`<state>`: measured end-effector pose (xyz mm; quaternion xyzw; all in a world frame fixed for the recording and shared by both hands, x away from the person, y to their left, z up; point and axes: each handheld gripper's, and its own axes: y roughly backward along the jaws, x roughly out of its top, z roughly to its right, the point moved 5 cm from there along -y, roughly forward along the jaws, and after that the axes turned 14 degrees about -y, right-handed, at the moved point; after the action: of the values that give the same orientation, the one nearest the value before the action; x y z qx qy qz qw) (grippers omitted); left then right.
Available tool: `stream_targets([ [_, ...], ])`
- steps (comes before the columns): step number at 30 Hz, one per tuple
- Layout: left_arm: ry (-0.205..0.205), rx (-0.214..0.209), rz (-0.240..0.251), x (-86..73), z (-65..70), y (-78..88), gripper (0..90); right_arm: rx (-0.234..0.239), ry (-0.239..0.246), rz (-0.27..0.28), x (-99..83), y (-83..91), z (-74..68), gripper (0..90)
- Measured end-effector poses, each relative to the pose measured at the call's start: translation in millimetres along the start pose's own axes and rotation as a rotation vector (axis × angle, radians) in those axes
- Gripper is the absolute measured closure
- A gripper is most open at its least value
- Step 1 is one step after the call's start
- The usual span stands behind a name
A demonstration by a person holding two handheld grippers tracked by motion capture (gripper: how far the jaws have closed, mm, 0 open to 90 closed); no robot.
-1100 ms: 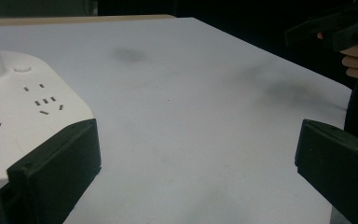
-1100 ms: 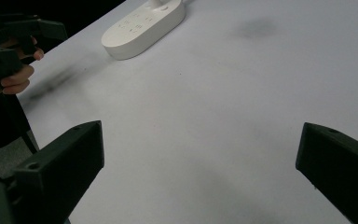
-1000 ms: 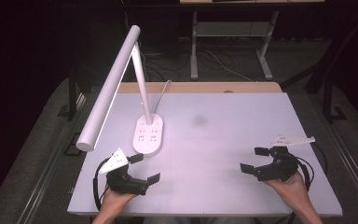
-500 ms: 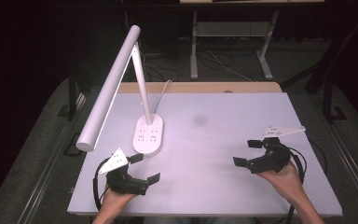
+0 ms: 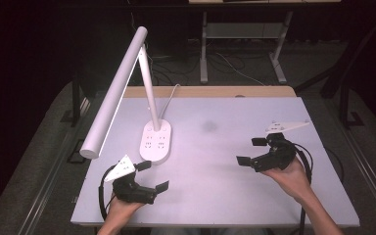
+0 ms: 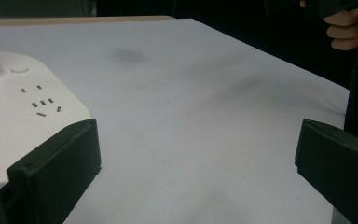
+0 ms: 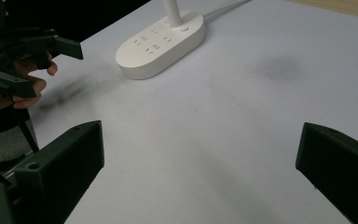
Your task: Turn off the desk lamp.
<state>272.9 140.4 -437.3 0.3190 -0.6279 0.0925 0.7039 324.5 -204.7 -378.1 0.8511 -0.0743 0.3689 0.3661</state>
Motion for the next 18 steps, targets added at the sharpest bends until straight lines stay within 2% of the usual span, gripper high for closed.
stream_targets([
  [5, -0.004, 0.001, 0.000, -0.2, -1.4, -0.7, 0.0, -0.003, 0.009, 0.001, 8.5, -5.2, -3.6, 1.0],
  [9, -0.009, 0.005, -0.005, -0.5, -2.2, -0.8, 0.0, 0.014, 0.016, 0.001, 16.7, -10.8, -7.8, 1.0],
  [18, -0.017, 0.005, -0.017, -0.8, -1.0, -3.7, 0.0, 0.021, 0.033, -0.025, 30.5, -27.7, -14.6, 1.0],
])
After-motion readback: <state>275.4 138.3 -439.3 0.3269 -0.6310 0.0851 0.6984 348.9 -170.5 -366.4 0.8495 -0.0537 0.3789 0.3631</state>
